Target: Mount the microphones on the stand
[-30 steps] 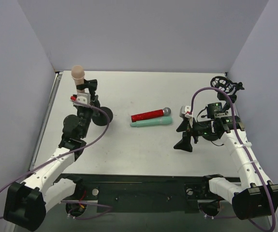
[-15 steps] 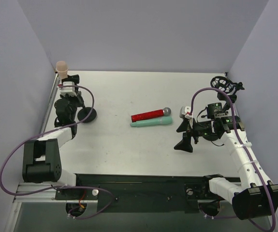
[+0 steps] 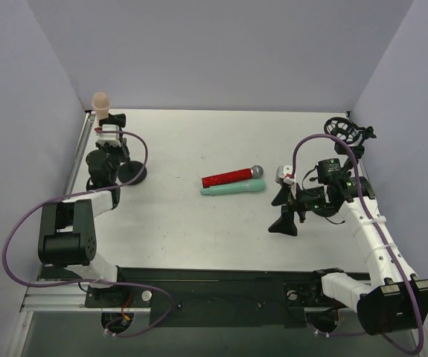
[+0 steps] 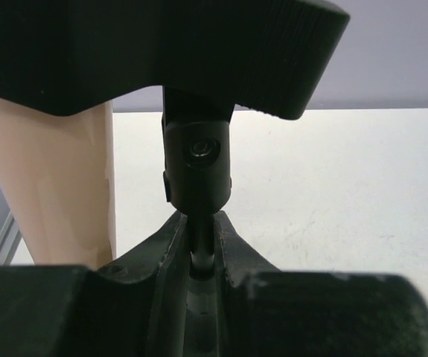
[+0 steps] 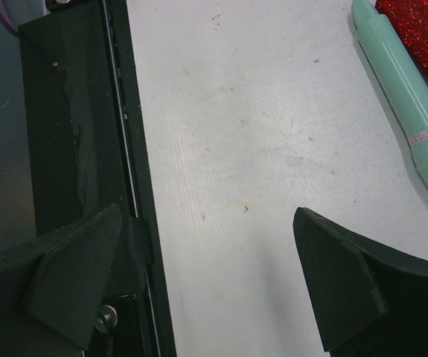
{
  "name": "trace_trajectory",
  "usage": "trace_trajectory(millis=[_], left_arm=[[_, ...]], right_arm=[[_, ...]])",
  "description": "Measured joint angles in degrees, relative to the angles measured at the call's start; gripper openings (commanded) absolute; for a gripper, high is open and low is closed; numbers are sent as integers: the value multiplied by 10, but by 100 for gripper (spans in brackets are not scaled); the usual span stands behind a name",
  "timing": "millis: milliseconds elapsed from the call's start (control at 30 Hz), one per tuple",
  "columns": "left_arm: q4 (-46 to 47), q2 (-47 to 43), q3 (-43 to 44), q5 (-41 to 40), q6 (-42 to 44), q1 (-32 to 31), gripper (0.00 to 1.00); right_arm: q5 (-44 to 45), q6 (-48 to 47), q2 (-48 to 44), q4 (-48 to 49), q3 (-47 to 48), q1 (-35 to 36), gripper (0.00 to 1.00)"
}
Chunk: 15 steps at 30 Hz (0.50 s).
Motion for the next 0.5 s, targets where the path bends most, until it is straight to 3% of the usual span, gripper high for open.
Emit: trace_trajectory(millis=[67,133,367,500], left_arm=[[3,-2,-5,-1,-1,0,57],[8,-13,-14,-2,-3,0,64],[-4,-104,-51,-18,-18,-5,70],[-72,-186,-64,-25,-40,-6,76]], right_arm=[[0,-5,0,-4,0,0,94],[0,-9,0,-7,0,0,94],[0,-22,0,-18,1,0,94],[0,-26,-1,-23,2,0,94]])
